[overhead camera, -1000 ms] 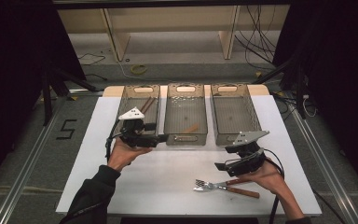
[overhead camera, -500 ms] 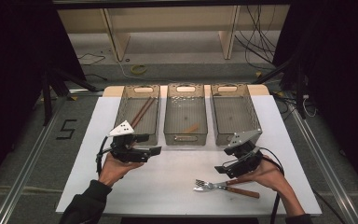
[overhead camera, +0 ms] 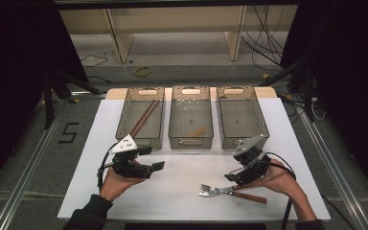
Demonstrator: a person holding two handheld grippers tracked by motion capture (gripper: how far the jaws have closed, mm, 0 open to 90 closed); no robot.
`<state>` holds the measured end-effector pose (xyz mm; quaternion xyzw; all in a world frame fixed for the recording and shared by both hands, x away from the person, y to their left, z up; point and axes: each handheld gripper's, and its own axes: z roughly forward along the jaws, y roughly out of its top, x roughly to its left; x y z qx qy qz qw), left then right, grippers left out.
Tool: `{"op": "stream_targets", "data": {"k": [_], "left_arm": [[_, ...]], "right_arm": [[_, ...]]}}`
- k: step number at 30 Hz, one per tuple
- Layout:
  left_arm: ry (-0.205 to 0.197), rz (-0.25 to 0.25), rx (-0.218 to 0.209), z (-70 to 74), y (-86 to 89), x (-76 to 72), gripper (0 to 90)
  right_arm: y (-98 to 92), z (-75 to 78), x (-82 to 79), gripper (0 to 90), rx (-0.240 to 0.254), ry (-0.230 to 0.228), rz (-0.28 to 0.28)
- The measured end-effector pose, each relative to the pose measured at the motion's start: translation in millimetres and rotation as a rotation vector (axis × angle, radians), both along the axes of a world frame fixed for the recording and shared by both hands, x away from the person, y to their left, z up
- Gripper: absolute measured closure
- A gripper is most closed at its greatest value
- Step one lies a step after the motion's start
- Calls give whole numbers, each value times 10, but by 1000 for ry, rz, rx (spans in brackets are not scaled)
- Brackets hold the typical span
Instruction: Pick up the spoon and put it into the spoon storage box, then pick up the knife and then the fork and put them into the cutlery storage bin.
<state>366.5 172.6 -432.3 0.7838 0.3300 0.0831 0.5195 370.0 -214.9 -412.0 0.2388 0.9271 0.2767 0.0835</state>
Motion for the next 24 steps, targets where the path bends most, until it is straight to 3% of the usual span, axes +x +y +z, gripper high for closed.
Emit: {"op": "stream_targets", "data": {"k": [7,15,18,24], "left_arm": [[-16,6,13,-56,-4,-81,191],[-23,19,20,-88,28,-116,189],[-37,24,17,-85,40,-133,189],[-42,34,-1,-107,73,-152,188]], "right_arm": [[-8,-47,-8,248,-49,22,20],[-17,-75,-19,251,-70,30,26],[-14,-102,-22,257,-101,31,32],[-16,-116,-35,269,-117,27,45]]}}
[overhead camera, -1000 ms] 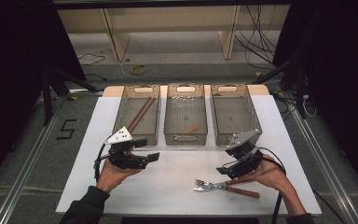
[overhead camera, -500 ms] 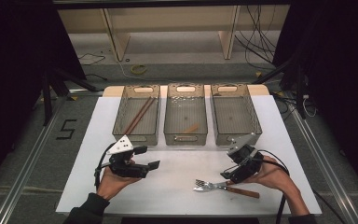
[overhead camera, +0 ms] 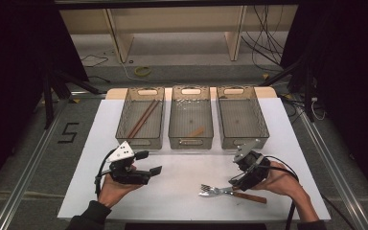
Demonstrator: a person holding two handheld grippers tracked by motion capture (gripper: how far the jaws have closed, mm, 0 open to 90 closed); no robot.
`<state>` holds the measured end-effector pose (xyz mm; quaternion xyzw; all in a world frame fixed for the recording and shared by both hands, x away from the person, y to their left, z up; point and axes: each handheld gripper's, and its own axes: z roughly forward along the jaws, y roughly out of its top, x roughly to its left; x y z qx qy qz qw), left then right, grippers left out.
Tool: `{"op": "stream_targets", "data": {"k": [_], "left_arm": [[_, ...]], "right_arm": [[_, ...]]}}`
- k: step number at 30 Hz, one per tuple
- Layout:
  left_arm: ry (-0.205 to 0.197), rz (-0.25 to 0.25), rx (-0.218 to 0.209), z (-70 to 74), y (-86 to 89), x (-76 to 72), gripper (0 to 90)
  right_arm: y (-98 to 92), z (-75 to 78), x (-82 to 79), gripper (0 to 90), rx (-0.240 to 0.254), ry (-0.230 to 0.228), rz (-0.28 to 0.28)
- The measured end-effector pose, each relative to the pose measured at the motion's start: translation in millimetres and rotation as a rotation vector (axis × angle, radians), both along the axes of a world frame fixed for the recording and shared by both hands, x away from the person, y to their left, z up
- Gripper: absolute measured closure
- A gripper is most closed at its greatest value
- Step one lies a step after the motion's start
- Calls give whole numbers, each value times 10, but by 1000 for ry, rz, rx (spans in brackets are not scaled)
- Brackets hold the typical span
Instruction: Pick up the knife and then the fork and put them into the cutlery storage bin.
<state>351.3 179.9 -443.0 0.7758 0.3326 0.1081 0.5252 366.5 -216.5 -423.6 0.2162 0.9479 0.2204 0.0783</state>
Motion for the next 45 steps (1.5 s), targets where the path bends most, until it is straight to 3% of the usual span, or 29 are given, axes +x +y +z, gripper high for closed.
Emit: {"op": "stream_targets", "data": {"k": [4,11,20,45], "left_arm": [[3,0,-2,-29,12,-16,189],[-5,-5,0,-47,30,-43,189],[-9,1,13,-67,60,-63,189],[-4,5,13,-86,75,-65,189]], "right_arm": [[-4,-31,-20,284,-48,-3,6],[-22,-30,-31,317,-88,-8,26],[-35,-104,-27,363,-166,18,72],[-6,-291,13,559,-279,90,187]]}}
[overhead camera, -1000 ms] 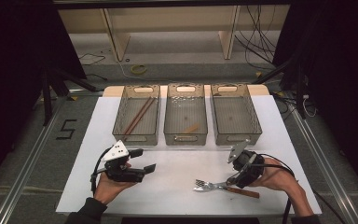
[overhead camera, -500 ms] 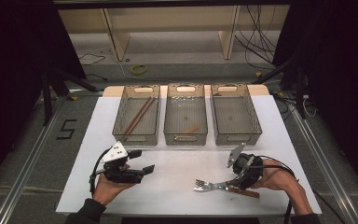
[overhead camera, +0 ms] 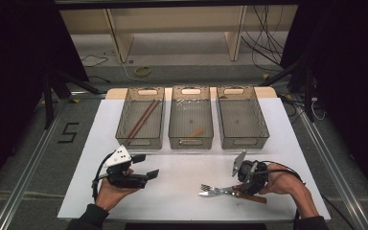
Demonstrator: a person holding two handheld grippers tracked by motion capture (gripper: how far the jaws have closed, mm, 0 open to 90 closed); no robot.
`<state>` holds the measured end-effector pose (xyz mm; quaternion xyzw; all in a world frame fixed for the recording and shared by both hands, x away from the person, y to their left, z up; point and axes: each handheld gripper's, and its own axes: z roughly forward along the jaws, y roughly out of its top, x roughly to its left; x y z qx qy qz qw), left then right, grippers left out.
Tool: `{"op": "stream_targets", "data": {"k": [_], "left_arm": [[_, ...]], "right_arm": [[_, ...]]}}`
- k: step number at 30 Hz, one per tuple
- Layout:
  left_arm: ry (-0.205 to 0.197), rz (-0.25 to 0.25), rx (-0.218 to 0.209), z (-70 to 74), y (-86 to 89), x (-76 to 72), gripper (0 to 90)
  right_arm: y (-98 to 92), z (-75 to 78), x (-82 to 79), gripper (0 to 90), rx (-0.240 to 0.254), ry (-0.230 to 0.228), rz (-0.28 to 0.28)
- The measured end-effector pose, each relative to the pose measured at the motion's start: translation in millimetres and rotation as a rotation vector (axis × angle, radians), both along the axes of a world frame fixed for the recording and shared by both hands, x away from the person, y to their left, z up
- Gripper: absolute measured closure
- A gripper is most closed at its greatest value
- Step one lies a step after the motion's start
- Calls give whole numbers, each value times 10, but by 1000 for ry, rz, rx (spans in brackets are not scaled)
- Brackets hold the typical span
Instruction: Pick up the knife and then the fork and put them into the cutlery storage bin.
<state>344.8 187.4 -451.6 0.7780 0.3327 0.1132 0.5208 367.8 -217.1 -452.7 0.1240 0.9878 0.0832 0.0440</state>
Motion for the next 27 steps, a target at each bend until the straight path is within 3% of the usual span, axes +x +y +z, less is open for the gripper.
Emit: {"op": "stream_targets", "data": {"k": [12,27], "left_arm": [[-3,1,2,2,-1,-1,189],[-1,-4,11,-2,-8,1,189]], "right_arm": [[29,-11,-8,663,-14,37,8],[52,-6,-68,768,-28,12,131]]}}
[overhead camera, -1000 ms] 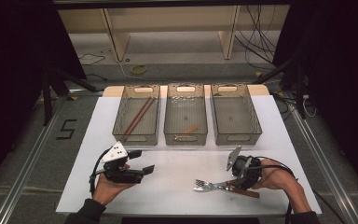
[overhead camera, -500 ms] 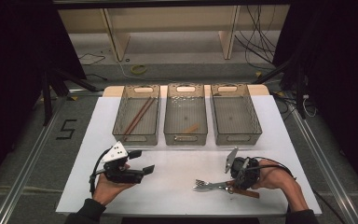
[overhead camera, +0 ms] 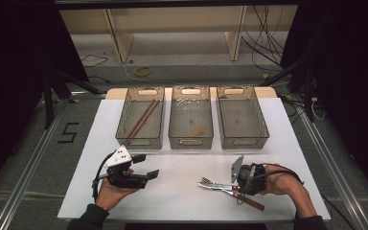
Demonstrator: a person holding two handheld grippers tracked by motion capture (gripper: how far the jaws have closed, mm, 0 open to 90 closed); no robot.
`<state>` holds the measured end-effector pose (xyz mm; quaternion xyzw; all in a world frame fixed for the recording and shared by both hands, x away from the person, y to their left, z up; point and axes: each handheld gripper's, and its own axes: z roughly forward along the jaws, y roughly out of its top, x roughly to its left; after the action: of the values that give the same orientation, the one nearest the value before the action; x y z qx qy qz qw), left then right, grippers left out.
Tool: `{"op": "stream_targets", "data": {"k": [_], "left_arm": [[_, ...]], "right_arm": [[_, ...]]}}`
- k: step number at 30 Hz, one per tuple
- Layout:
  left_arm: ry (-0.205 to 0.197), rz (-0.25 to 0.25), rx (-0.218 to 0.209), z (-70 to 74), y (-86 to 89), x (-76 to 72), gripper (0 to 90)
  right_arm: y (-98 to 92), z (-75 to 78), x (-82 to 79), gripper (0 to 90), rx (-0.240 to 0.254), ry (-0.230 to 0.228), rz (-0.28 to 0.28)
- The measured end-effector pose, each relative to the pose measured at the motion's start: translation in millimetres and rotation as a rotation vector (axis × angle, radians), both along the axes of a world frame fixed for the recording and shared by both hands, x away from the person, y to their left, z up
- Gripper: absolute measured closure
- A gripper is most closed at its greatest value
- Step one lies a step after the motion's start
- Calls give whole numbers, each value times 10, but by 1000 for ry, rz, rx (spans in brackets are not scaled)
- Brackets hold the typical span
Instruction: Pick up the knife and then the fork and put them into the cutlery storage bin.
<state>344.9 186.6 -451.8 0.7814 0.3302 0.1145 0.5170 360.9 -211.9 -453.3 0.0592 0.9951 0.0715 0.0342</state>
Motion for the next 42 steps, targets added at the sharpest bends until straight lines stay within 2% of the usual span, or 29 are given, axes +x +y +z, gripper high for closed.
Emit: {"op": "stream_targets", "data": {"k": [6,14,18,24,25,26,29,31,39,41,42], "left_arm": [[3,0,5,-5,-5,1,189],[0,3,-6,-10,12,6,189],[1,11,-17,-13,28,12,189],[-3,18,-22,-16,40,13,189],[-4,19,-24,-17,43,14,189],[-7,24,-29,-16,46,12,189],[-10,26,-35,-14,51,12,189],[-8,24,-40,-10,61,13,189],[-9,33,-43,-17,75,16,189],[-9,34,-40,-21,79,17,189],[-8,34,-40,-23,79,17,189]], "right_arm": [[-5,1,-11,772,3,-13,22],[-65,74,-11,774,57,-30,5],[-103,129,-14,774,102,-40,-15],[-159,236,15,774,211,-72,-60],[-159,236,15,774,211,-72,-60],[-172,267,26,774,240,-80,-85],[-193,308,42,774,285,-75,-129],[-200,318,51,774,296,-77,-142],[-271,372,129,774,401,-72,-287],[-277,382,132,774,406,-73,-296],[-296,401,147,774,433,-75,-320]]}}
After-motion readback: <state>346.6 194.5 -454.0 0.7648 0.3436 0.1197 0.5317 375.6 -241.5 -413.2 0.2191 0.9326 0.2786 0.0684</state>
